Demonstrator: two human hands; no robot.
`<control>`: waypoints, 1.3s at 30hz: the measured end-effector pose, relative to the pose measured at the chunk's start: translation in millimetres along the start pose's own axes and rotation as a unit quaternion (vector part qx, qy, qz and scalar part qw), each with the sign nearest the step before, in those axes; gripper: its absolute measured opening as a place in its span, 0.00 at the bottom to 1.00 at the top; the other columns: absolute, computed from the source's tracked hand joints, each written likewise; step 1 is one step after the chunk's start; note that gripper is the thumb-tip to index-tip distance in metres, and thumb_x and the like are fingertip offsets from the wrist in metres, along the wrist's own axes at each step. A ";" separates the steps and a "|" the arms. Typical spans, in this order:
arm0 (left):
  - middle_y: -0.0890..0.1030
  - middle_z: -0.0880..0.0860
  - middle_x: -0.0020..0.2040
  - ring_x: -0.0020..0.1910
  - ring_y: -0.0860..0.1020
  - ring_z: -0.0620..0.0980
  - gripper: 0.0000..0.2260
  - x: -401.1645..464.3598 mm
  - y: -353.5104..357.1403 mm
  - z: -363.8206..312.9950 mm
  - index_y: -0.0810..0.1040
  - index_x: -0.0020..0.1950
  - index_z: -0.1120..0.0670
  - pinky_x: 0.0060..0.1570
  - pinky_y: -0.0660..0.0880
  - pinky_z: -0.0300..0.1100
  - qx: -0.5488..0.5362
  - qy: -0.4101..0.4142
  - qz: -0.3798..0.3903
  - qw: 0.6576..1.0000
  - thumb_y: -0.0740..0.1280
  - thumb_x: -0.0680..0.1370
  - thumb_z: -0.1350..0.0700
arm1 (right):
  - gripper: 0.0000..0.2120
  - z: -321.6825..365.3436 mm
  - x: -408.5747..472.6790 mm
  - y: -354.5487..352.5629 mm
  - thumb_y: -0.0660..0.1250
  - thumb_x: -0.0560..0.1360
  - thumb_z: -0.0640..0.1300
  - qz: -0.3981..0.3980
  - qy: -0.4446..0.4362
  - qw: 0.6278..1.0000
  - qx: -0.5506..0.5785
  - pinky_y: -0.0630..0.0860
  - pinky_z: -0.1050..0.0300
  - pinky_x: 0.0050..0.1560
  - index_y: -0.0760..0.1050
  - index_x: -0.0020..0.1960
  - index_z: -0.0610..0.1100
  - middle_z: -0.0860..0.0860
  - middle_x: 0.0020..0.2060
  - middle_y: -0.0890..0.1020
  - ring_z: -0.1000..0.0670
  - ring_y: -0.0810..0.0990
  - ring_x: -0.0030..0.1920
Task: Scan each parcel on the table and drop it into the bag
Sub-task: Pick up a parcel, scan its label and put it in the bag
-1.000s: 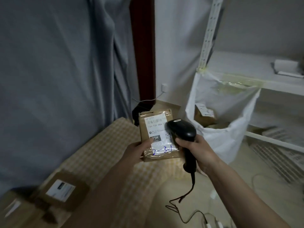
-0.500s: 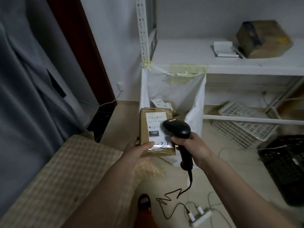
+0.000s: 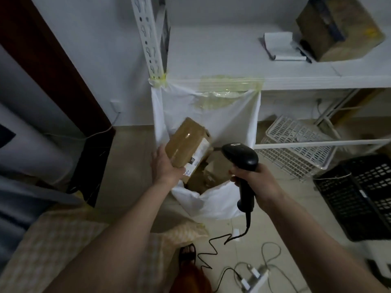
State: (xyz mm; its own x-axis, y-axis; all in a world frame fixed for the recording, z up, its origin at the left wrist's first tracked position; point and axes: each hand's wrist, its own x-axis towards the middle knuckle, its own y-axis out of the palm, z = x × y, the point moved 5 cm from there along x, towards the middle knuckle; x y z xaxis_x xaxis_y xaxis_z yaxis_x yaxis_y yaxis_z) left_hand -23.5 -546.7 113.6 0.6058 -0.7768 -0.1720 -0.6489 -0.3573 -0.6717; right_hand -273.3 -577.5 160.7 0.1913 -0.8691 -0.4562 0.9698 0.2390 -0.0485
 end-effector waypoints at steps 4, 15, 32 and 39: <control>0.59 0.53 0.69 0.69 0.59 0.56 0.36 41.4 44.1 -3.5 0.64 0.72 0.43 0.65 0.66 0.44 0.142 0.112 0.076 0.981 0.70 0.69 0.68 | 0.04 -8.5 39.6 16.6 0.71 0.70 0.34 -0.011 0.027 1.000 -0.009 0.71 0.49 0.44 0.79 0.44 0.35 0.41 0.34 0.77 0.43 0.75 0.39; 0.44 0.54 0.79 0.78 0.42 0.59 0.31 81.8 131.4 15.9 0.59 0.77 0.42 0.76 0.49 0.57 0.359 0.217 0.316 0.851 0.64 0.79 0.64 | 0.07 -35.8 84.7 24.7 0.71 0.72 0.35 -0.047 0.093 0.994 -0.021 0.75 0.58 0.40 0.79 0.48 0.35 0.42 0.36 0.80 0.48 0.78 0.36; 0.74 0.56 0.66 0.68 0.69 0.56 0.18 36.3 62.3 27.7 0.71 0.69 0.55 0.74 0.52 0.57 0.550 0.129 0.291 0.772 0.62 0.78 0.57 | 0.04 -16.3 50.6 70.6 0.70 0.72 0.34 0.053 0.076 0.994 -0.056 0.72 0.53 0.44 0.79 0.46 0.36 0.41 0.35 0.77 0.45 0.75 0.38; 0.75 0.54 0.63 0.64 0.73 0.54 0.15 -44.8 -1.3 38.1 0.75 0.64 0.53 0.64 0.66 0.47 0.456 0.082 0.166 0.870 0.65 0.77 0.54 | 0.07 -15.8 -14.8 88.8 0.70 0.72 0.33 0.157 0.038 0.984 -0.074 0.73 0.60 0.38 0.79 0.50 0.35 0.43 0.35 0.78 0.49 0.76 0.34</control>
State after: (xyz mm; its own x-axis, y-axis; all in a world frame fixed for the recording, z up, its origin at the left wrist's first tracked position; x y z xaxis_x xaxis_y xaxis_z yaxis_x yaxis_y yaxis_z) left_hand -32.3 -491.6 94.8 0.3324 -0.8494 -0.4099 -0.0936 0.4028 -0.9105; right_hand -192.4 -536.5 149.2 0.4612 -0.7086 -0.5340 0.8307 0.5563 -0.0209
